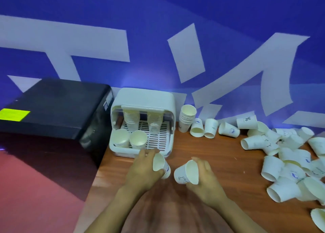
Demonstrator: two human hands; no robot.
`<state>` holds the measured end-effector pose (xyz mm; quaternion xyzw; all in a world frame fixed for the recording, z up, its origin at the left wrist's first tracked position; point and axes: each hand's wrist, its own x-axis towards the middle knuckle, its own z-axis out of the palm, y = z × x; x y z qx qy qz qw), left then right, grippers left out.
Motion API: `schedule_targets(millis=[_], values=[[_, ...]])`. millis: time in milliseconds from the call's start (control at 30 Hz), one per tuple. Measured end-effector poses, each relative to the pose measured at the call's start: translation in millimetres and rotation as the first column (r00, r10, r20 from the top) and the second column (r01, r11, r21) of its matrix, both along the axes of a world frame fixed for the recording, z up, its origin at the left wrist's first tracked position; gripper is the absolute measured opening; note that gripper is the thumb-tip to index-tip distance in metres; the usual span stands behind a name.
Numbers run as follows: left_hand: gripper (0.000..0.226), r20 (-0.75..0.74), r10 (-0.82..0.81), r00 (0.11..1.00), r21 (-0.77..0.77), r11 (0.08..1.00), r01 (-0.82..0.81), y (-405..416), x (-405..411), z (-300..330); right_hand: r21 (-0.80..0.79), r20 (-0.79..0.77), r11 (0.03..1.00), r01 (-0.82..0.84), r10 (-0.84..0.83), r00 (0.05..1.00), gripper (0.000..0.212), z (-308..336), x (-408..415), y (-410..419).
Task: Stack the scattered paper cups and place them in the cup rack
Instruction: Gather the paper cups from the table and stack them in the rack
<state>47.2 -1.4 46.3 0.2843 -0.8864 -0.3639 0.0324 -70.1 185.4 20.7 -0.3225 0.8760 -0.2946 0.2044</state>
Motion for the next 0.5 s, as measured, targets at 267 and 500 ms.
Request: schedule_targets(millis=[267,500], values=[[0.061,-0.068,0.117,0.991,-0.059,0.991,-0.121,-115.7,37.3,21.4,-0.101,-0.025,0.995,0.016,-0.018,1.000,0.082,15.1,29.5,-123.5],[0.061,-0.113,0.167,0.979,-0.159,0.970,-0.184,-165.8,25.8,17.4,-0.135,-0.143,0.991,0.021,-0.041,0.989,0.081,15.1,21.6,-189.5]])
